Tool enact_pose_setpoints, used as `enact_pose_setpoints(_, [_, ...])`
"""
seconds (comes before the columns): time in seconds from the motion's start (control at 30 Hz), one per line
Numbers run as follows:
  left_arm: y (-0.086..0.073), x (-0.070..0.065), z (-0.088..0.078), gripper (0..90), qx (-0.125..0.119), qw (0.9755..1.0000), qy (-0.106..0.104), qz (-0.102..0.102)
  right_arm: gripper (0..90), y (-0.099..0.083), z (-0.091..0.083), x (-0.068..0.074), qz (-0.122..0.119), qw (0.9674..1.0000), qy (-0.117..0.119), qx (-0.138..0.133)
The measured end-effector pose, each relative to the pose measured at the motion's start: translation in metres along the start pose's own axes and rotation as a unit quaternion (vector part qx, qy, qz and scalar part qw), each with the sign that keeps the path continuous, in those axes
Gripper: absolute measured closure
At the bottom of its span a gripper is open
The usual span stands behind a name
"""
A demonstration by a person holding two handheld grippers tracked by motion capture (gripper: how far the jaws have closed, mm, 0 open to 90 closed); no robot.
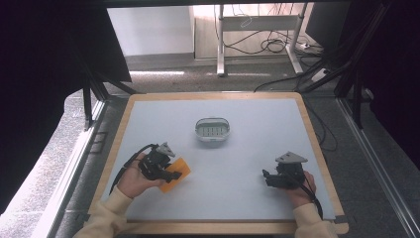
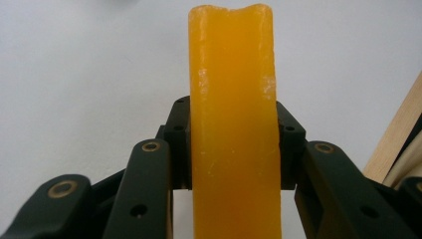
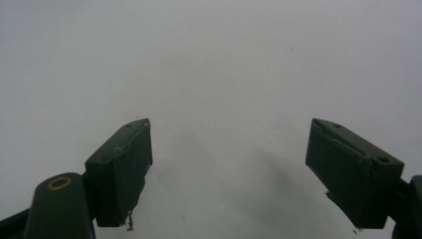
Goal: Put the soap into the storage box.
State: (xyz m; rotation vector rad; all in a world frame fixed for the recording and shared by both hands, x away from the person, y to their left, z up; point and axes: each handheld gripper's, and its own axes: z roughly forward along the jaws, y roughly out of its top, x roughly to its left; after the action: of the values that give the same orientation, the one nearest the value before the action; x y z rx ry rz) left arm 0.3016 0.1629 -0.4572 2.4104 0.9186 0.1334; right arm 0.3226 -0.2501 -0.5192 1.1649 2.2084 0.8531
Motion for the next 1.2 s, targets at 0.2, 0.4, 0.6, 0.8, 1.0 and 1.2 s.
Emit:
enact_pose_setpoints(0.2, [0.004,0.003,-0.001,62.1,0.003,1.0000,0.003,0.005,18.9,0.000,0.000,0.000,0.000,1.0000,0.000,0.001])
enact_pose_setpoints(0.4, [0.009,0.006,-0.001,62.2,0.010,0.9998,0.007,0.013,18.8,0.000,0.001,0.000,-0.001,1.0000,0.000,0.003])
enact_pose_setpoints(0.6, [0.015,0.006,-0.001,62.2,0.013,0.9995,0.008,0.026,18.9,-0.001,0.001,0.000,0.000,1.0000,0.000,0.005])
enact_pose_setpoints(0.8, [0.022,0.006,0.000,62.2,0.022,0.9988,0.011,0.043,18.8,-0.001,0.001,0.000,-0.002,1.0000,0.000,0.005])
enact_pose_setpoints(1.0, [0.028,0.007,0.000,62.2,0.034,0.9975,0.017,0.060,18.8,-0.001,0.002,0.000,-0.002,1.0000,0.000,0.006])
enact_pose_setpoints(1.2, [0.032,0.009,0.000,62.2,0.039,0.9967,0.017,0.070,18.8,-0.001,0.002,0.000,-0.002,1.0000,0.000,0.006])
